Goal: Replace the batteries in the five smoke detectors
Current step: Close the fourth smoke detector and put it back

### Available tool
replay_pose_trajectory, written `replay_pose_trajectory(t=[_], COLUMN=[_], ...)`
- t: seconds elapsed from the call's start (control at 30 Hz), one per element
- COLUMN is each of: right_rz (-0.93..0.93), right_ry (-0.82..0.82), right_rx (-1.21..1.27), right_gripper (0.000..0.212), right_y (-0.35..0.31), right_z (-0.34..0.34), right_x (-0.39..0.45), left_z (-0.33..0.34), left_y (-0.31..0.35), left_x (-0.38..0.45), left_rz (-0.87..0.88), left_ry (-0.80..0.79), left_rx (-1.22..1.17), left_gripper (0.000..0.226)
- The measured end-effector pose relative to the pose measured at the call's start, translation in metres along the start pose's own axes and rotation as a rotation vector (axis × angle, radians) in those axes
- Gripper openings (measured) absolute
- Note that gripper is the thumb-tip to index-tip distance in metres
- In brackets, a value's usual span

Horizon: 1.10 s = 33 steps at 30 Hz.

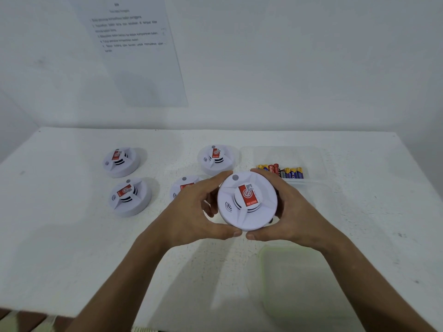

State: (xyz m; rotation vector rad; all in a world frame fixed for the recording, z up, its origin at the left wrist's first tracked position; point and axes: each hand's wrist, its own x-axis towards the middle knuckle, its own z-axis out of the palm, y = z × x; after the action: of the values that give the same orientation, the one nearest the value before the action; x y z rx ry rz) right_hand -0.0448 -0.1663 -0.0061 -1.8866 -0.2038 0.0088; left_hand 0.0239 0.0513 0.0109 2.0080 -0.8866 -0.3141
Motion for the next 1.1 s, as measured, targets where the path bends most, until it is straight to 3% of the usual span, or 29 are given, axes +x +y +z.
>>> replay_pose_trajectory(t=[0.8,1.1], right_rz=[0.025,0.077], right_ry=[-0.071,-0.004], right_rx=[0.065,0.069], right_gripper=[0.103,0.105], right_y=[-0.014,-0.025], right_z=[0.027,0.052], right_x=[0.034,0.053], left_z=[-0.04,-0.07], left_y=[-0.019,-0.037], left_x=[-0.011,-0.014], left_rz=[-0.062,-0.065], left_ry=[-0.001,0.012], left_rx=[-0.045,-0.05], left_gripper=[0.082,0.082])
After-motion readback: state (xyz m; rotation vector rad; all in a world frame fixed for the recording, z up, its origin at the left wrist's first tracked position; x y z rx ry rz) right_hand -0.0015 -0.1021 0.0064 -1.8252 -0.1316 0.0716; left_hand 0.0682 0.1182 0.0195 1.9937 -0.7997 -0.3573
